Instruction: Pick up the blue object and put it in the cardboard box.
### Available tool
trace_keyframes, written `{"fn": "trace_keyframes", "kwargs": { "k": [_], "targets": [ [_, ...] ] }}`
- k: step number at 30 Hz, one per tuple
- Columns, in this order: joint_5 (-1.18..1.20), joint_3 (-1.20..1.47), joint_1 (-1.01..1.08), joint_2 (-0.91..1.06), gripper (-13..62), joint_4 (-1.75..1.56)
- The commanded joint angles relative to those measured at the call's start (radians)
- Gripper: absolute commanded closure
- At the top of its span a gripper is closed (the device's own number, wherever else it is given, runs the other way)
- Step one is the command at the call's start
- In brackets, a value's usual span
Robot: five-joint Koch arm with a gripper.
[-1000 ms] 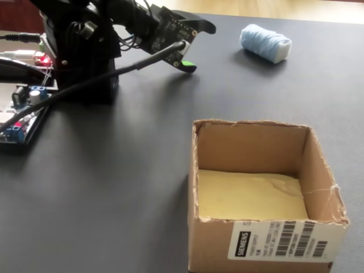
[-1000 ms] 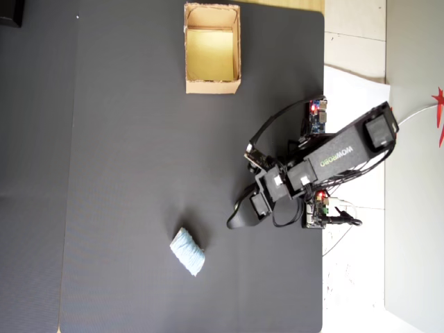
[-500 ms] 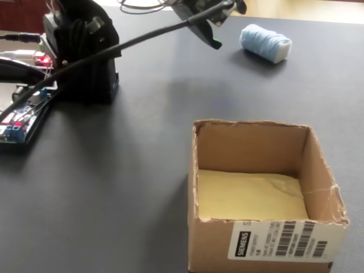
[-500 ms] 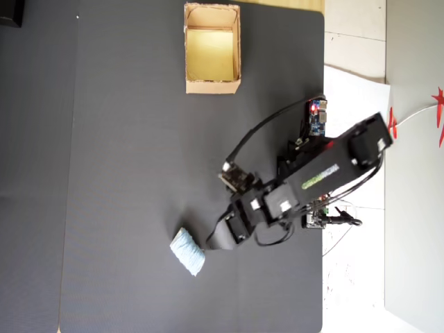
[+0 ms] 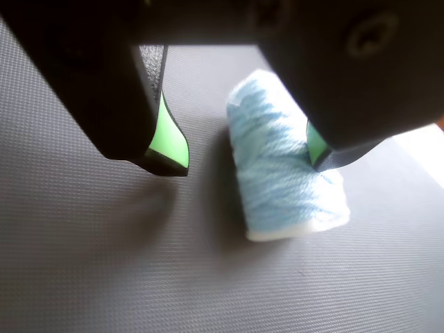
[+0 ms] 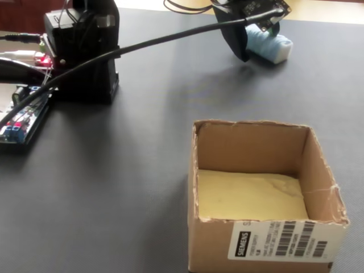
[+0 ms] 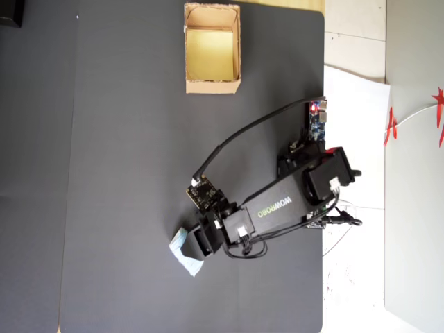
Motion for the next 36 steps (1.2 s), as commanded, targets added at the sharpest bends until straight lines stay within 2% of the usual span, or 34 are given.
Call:
{"fn": "trace_keyframes", "kwargs": {
  "k": [1,7,12,18,22,24,30,36],
  "targets": [
    [0.020,-0.072,0.003,-0.009,16.6,-0.011],
    [0.025,-0.080,0.000,-0.077,16.8,-0.029],
    [0.032,-0.101,-0.014,-0.118,20.3,-0.052],
    [0.048,-0.107,-0.028,-0.155,32.5,-0.097],
    [0.026,-0.078,-0.028,-0.161,47.6,-0.190],
    [0.011,-0.057,-0.028,-0.155,52.7,-0.236],
    [-0.017,-0.012,-0.017,-0.112,53.7,-0.290],
    [-0.075,0.075,0.034,0.074,53.7,-0.408]
  ]
}}
